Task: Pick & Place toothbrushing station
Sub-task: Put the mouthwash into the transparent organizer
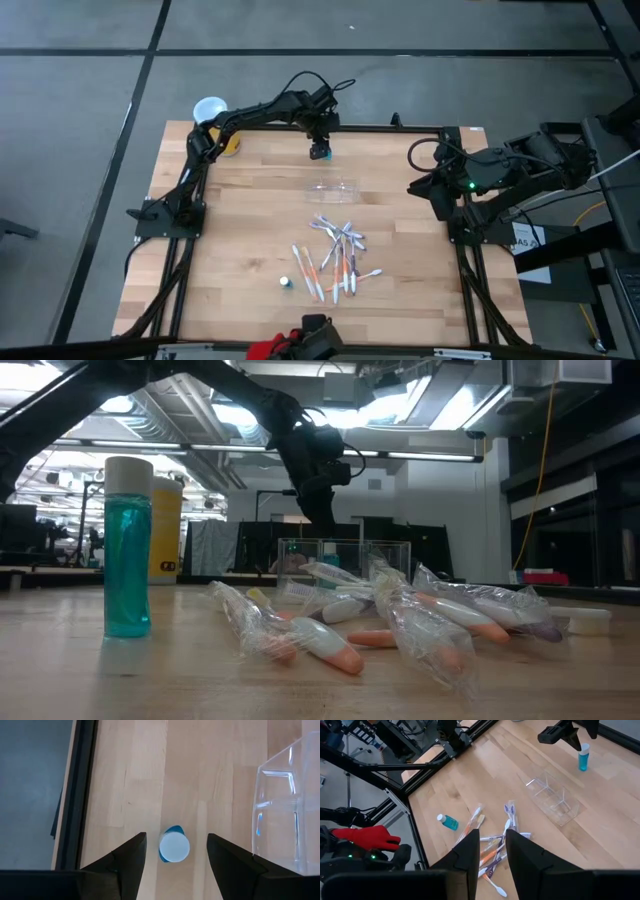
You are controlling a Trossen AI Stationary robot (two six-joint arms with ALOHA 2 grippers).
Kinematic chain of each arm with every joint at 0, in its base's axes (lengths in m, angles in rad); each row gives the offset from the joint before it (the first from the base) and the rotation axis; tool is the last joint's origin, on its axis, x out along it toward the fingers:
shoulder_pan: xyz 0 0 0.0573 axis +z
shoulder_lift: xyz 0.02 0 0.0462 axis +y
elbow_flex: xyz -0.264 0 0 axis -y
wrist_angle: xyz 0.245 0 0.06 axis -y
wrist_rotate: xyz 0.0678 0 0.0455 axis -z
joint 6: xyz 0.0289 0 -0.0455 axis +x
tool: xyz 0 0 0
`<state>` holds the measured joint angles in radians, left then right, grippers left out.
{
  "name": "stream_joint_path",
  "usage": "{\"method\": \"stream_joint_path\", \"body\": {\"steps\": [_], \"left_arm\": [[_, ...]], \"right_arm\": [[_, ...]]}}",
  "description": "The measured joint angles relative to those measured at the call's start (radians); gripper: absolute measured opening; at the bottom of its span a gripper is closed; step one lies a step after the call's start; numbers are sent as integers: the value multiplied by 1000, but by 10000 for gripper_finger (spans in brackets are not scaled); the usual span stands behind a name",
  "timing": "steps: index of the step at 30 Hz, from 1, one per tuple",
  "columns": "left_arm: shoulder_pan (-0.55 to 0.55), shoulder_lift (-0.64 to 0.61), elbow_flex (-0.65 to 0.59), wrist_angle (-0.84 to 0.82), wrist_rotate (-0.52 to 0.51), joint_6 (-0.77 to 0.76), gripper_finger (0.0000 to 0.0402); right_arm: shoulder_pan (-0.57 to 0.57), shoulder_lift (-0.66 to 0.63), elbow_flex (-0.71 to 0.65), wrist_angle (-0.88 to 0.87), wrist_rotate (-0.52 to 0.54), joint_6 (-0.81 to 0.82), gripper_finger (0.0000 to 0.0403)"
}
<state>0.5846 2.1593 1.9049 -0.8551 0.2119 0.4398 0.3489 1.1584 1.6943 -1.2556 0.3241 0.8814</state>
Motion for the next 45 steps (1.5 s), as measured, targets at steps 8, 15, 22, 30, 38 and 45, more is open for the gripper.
{"method": "stream_joint_path", "body": {"steps": [8,15,22,30,38,45], "left_arm": [[3,0,0,-3,2,12,206],[5,2,-14,3,9,18,206],[3,2,-14,6,10,30,206],[5,2,-33,16,18,30,206],[5,15,-33,22,24,28,206],[0,35,-33,25,25,35,206]], "right_arm": [[0,0,0,0,0,-2,98],[0,0,0,0,-3,-2,98],[0,0,0,0,-3,-3,98],[0,0,0,0,-3,-2,98],[0,0,0,0,-3,-2,98],[0,0,0,0,-28,12,98]]}}
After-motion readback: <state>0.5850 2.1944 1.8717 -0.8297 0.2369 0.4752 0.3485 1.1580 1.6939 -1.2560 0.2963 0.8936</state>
